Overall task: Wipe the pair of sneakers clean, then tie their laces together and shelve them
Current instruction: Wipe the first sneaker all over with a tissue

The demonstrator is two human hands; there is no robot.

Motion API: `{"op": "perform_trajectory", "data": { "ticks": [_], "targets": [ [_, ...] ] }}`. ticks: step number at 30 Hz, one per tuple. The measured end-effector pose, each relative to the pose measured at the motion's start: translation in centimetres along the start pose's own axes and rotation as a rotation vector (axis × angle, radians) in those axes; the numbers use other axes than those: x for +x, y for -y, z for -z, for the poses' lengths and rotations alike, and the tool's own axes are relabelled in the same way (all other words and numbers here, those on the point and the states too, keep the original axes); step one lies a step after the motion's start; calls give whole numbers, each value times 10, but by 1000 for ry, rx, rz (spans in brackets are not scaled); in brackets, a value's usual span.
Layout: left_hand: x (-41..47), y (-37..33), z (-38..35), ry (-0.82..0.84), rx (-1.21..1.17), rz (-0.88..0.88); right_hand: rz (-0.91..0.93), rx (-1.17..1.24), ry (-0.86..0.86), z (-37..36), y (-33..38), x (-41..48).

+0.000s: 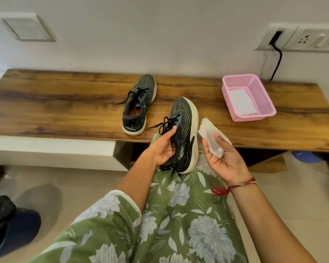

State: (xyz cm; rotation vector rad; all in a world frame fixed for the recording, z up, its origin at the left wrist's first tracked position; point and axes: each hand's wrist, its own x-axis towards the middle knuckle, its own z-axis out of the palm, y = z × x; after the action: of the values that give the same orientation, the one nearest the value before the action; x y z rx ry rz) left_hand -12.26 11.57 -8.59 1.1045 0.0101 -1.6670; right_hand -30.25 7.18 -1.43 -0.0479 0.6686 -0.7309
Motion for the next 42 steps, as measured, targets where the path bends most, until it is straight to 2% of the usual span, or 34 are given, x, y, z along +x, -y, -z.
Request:
{"op": "perform_trajectory", "data": {
  "ticks": [2, 4, 5, 7, 9, 10, 12, 14, 17, 20, 22, 24, 26, 30, 31, 33, 34, 38, 39, 41, 42],
  "targets": [
    [-2, -1, 5, 18, -9, -4, 79, -162, -124, -6, -5, 6],
    [-1, 1, 10, 46, -10, -1, 242, -355, -235, -8, -15, 17],
    [1, 3, 13, 54, -22, -5, 360, -498, -276, -7, -20, 22],
    [2, 5, 13, 45, -30, -32, 702, -971, -321, -1, -27, 31],
    [4, 8, 13, 34, 23, -76, 962, -1387, -179, 6, -34, 39],
    [6, 11, 14, 13, 71, -98, 1015, -1515, -75, 10, -38, 40],
    [7, 14, 15, -34, 196, -133, 975, -1693, 105, 20, -49, 40],
    [7, 15, 15, -76, 302, -144, 863, -1843, 172, 33, -59, 41],
    [7, 14, 13, -138, 299, -151, 736, -1808, 175, 45, -67, 38],
    [12, 13, 16, -161, 214, -154, 650, -1824, 286, 42, -63, 36],
    [14, 11, 16, -176, 198, -162, 681, -2037, 384, 43, -52, 41],
    [16, 9, 15, -206, 218, -163, 818, -2248, 387, 45, -39, 52],
    [19, 10, 16, -203, 205, -166, 750, -2247, 328, 39, -38, 50],
    [21, 10, 18, -132, 114, -146, 809, -2357, 574, 47, -40, 38],
    [21, 10, 18, -124, 110, -147, 819, -2382, 558, 49, -33, 41],
    [21, 10, 18, -113, 109, -152, 764, -2347, 402, 45, -28, 44],
    [20, 9, 17, -111, 102, -147, 743, -2330, 395, 41, -31, 43],
    [19, 7, 18, -90, 61, -147, 775, -2463, 707, 41, -45, 38],
    [17, 7, 16, -82, 65, -140, 806, -2461, 658, 42, -43, 41],
    [17, 7, 17, -83, 49, -131, 771, -2377, 448, 40, -42, 42],
    [17, 7, 17, -88, 38, -126, 751, -2348, 410, 38, -44, 41]
  ]
}}
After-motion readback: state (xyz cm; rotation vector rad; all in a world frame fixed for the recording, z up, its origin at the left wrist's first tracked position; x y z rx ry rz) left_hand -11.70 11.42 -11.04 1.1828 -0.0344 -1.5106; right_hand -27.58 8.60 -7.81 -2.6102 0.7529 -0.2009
